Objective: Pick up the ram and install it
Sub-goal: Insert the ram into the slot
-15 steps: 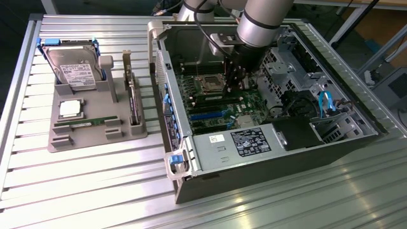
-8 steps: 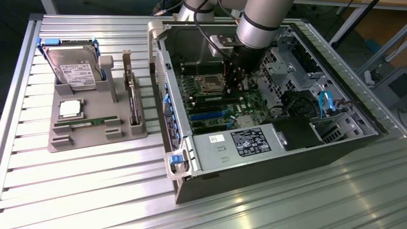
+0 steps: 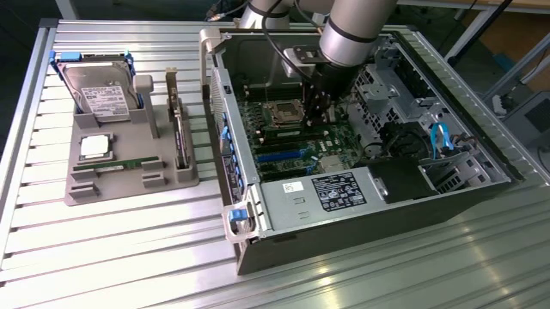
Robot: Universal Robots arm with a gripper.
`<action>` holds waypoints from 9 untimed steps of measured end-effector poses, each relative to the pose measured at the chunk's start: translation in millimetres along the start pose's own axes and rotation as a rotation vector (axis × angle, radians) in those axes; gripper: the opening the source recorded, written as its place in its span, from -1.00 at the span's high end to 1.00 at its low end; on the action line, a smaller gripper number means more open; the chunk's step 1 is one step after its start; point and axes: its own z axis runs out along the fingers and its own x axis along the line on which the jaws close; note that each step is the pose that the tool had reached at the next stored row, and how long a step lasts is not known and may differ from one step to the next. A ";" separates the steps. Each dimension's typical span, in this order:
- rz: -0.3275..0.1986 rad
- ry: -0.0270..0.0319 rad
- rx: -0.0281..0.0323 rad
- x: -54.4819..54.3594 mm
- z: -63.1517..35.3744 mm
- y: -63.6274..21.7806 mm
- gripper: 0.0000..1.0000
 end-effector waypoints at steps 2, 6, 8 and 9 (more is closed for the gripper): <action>0.000 0.0002 0.0001 0.0 0.6 0.0 0.76; 0.000 -0.0001 0.0005 -0.1 1.6 -0.1 0.76; 0.000 0.0002 0.0003 0.0 1.8 0.0 0.76; 0.000 0.0002 0.0003 0.0 1.8 0.0 0.76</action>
